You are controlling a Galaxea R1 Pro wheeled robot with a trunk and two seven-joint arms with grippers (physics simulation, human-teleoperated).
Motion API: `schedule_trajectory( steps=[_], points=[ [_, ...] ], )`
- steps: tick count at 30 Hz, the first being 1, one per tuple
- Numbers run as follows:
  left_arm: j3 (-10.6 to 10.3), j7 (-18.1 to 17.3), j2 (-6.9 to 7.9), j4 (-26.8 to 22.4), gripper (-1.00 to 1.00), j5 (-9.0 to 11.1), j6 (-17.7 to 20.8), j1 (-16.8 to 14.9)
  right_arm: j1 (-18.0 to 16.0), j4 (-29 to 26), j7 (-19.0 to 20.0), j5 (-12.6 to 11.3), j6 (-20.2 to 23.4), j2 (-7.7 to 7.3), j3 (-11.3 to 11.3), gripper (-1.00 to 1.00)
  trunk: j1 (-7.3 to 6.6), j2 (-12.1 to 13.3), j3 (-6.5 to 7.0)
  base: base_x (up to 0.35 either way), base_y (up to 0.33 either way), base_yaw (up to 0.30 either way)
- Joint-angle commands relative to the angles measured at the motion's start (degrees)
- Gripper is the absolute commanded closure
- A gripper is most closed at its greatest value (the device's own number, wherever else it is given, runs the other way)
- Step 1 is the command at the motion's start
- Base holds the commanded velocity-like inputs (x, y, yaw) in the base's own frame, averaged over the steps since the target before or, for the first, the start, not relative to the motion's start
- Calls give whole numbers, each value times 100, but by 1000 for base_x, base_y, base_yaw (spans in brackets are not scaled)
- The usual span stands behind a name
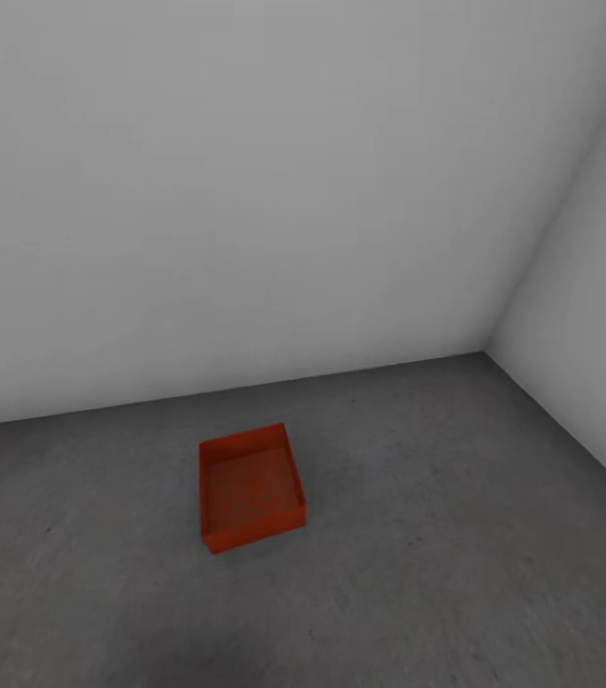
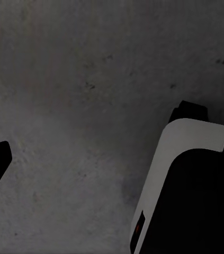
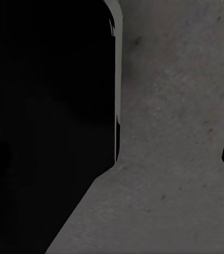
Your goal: Move the two storage containers from the living room to the garage. In the garage, place one container on the floor and stack the other container on top of it (either order is fine).
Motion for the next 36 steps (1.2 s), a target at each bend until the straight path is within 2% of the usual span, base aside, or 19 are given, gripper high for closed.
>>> schedule_trajectory(
  steps=[1,36],
  points=[
    [-49,12,0,2,-100,51,-15,-2,-6,17,12,-42,-27,3,48,-100,0,-3,5,0,0,0],
    [-49,12,0,2,-100,51,-15,-2,-6,16,64,-33,-53,21,52,-100,0,-3,319,0,0,0]
  ],
)
